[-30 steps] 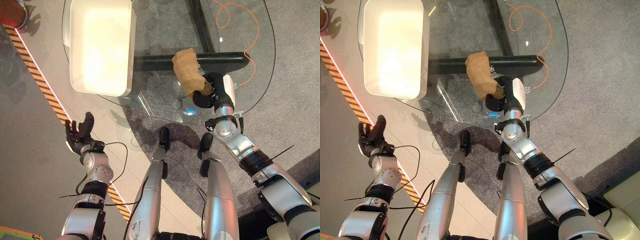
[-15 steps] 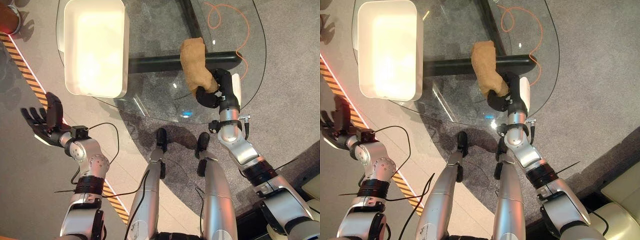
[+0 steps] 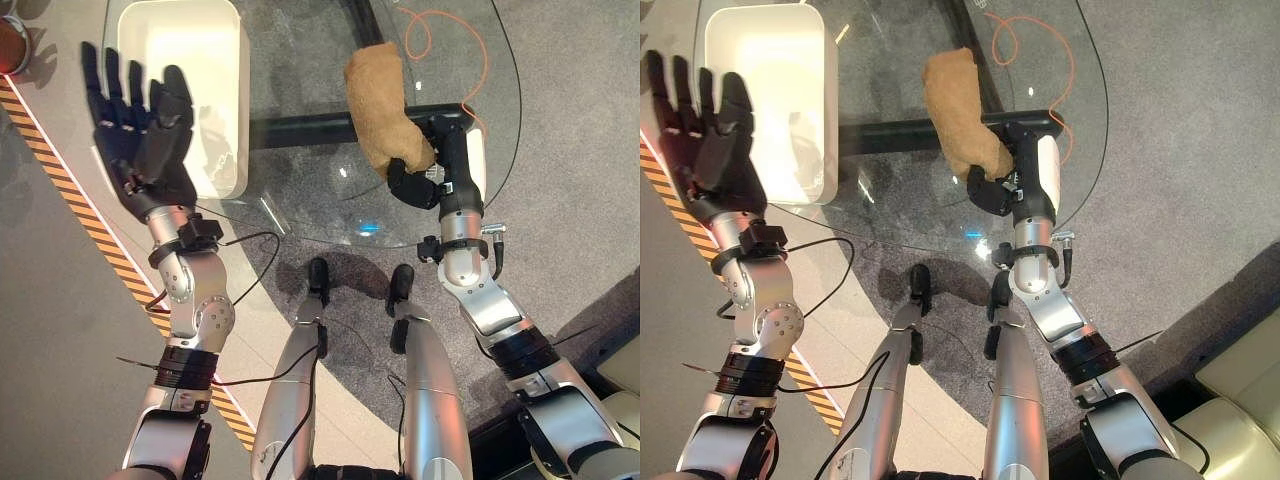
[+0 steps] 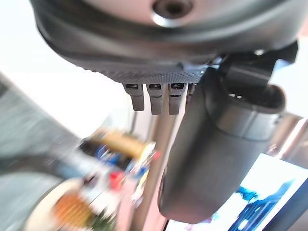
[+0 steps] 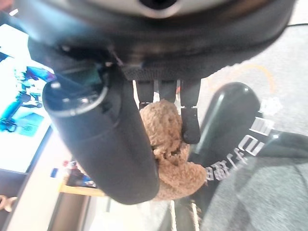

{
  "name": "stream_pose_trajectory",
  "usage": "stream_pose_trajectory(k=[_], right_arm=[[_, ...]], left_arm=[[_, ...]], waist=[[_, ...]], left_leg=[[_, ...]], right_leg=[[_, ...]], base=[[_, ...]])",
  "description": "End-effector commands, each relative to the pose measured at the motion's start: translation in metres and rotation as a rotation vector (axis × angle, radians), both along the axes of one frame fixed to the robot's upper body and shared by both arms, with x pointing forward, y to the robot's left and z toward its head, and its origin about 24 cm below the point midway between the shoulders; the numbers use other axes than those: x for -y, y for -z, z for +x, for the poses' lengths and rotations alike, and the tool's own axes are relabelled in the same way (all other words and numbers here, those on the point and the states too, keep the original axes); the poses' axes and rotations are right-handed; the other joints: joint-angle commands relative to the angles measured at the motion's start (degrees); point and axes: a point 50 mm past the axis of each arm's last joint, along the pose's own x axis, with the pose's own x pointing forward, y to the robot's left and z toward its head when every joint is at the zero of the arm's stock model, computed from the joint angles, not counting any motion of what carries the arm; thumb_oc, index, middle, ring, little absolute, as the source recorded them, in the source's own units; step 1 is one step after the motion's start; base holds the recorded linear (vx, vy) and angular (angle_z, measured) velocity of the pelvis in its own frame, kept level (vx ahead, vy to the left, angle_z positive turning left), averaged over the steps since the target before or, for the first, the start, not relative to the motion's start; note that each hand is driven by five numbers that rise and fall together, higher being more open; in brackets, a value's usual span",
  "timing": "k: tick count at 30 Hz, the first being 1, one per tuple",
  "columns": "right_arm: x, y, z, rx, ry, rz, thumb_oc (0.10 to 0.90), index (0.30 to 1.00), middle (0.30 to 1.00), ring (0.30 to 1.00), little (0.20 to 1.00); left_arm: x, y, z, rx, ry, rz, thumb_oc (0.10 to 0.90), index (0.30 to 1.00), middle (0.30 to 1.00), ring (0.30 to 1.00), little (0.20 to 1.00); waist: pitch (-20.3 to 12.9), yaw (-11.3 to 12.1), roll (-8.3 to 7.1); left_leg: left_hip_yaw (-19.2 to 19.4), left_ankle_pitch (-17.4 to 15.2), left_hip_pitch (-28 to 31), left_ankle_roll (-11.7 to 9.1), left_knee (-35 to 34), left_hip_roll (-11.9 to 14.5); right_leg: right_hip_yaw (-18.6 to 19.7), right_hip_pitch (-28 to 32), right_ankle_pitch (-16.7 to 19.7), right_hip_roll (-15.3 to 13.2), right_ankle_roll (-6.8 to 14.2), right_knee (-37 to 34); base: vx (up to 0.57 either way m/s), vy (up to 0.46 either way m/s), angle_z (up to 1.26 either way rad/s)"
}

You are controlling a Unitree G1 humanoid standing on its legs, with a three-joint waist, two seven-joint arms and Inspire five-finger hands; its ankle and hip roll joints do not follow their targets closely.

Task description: Wipe the table with a cloth and put it in the basket.

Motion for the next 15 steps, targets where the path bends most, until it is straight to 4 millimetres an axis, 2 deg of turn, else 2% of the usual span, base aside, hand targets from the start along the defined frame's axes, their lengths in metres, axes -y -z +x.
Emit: stream_pose_trajectory(k=[1,7,15], right_arm=[[-0.029,-0.085,-0.046,0.5,-0.228,0.081,0.1,0.3,0.3,0.3,0.2],[-0.035,-0.095,-0.056,0.56,-0.278,0.075,0.1,0.3,0.3,0.3,0.2],[-0.045,-0.107,-0.067,0.628,-0.34,0.071,0.1,0.3,0.3,0.3,0.2]], left_arm=[[0.005,-0.05,-0.02,0.289,0.081,0.067,0.8,0.9,0.9,0.9,0.9],[0.024,-0.059,-0.016,0.295,0.21,0.11,0.8,0.9,0.9,0.9,0.9],[0.046,-0.059,-0.009,0.257,0.391,0.146,0.8,0.9,0.9,0.9,0.9]], waist=[[-1.64,-0.55,-0.12],[-1.64,-1.3,-0.36],[-1.64,-1.82,-0.45]], left_leg=[[2.55,-4.49,2.83,2.01,0.74,-3.88],[3.02,-4.66,3.28,1.99,0.58,-3.78],[3.45,-4.69,3.57,1.77,0.14,-3.68]], right_leg=[[-0.8,4.3,-3.08,3.12,1.14,-2.16],[-0.6,4.86,-2.85,3.19,1.3,-2.79],[-0.37,5.39,-2.7,3.23,1.3,-3.69]], base=[[0.01,0.016,-0.05],[0.0,0.002,-0.04],[0.0,0.001,-0.02]])
